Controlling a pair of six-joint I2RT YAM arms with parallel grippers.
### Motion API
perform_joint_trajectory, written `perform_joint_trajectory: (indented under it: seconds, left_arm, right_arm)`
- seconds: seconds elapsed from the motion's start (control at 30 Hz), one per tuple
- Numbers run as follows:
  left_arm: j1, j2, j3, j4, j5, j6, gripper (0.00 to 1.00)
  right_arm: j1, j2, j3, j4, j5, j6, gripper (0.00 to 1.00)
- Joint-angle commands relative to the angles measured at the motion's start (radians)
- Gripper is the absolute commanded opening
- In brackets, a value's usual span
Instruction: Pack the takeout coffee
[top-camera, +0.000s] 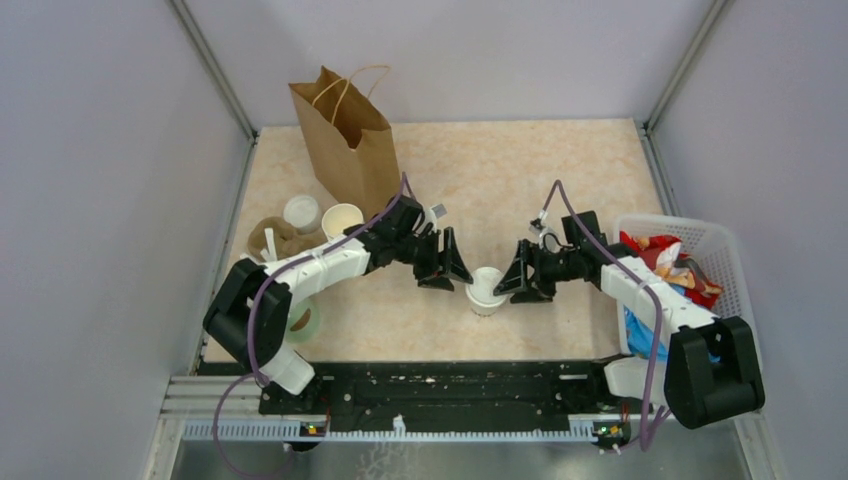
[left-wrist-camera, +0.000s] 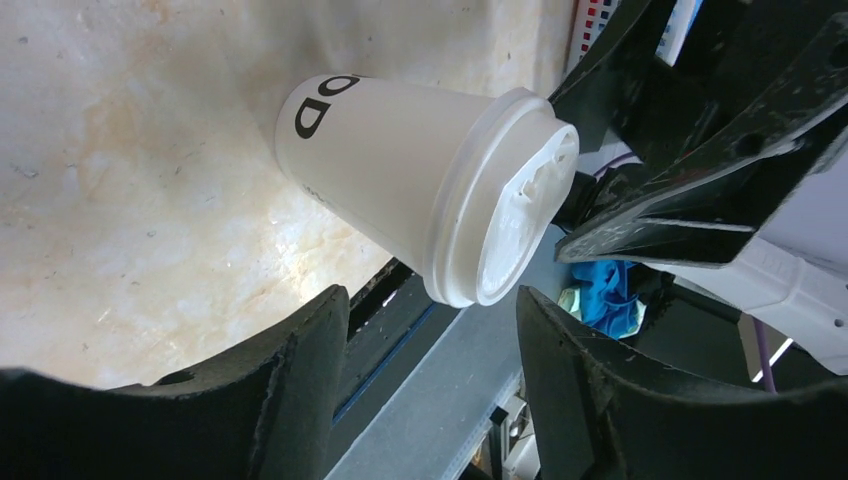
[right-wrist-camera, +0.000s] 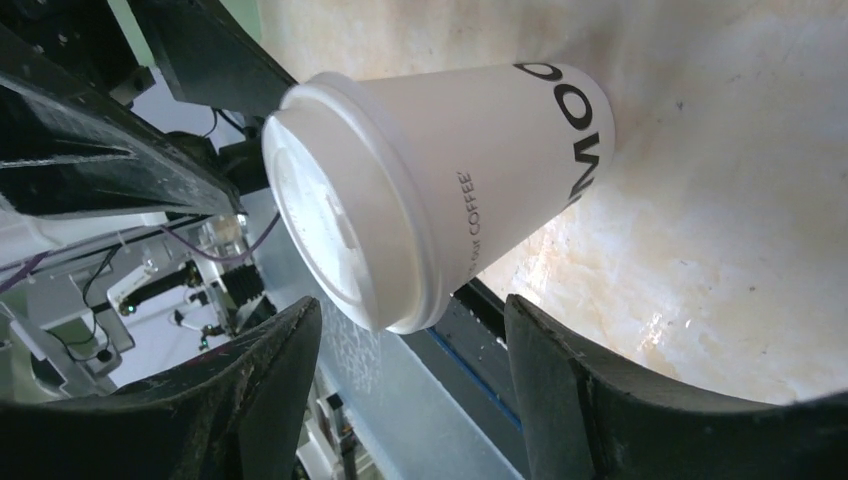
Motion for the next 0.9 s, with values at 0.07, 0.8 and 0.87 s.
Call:
perform_joint_trajectory:
  seconds: [0.07, 0.8, 0.87]
  left_arm:
    - [-0.019, 0.07, 0.021, 0.064, 0.036, 0.005, 0.7]
    - [-0.02, 0.059, 0.081, 0.001, -0.023, 0.018, 0.71]
    - [-0.02, 0.079, 0.047, 0.013, -0.027, 0.017, 0.64]
  right_arm:
    - [0.008, -0.011, -0.067, 0.11, -0.009, 0.064, 0.6]
    - [-0.03, -0.011, 0.01, 0.129, -0.042, 0.095, 0.66]
    - [-0.03, 0.02, -0.015, 0.147, -0.03, 0.082, 0.62]
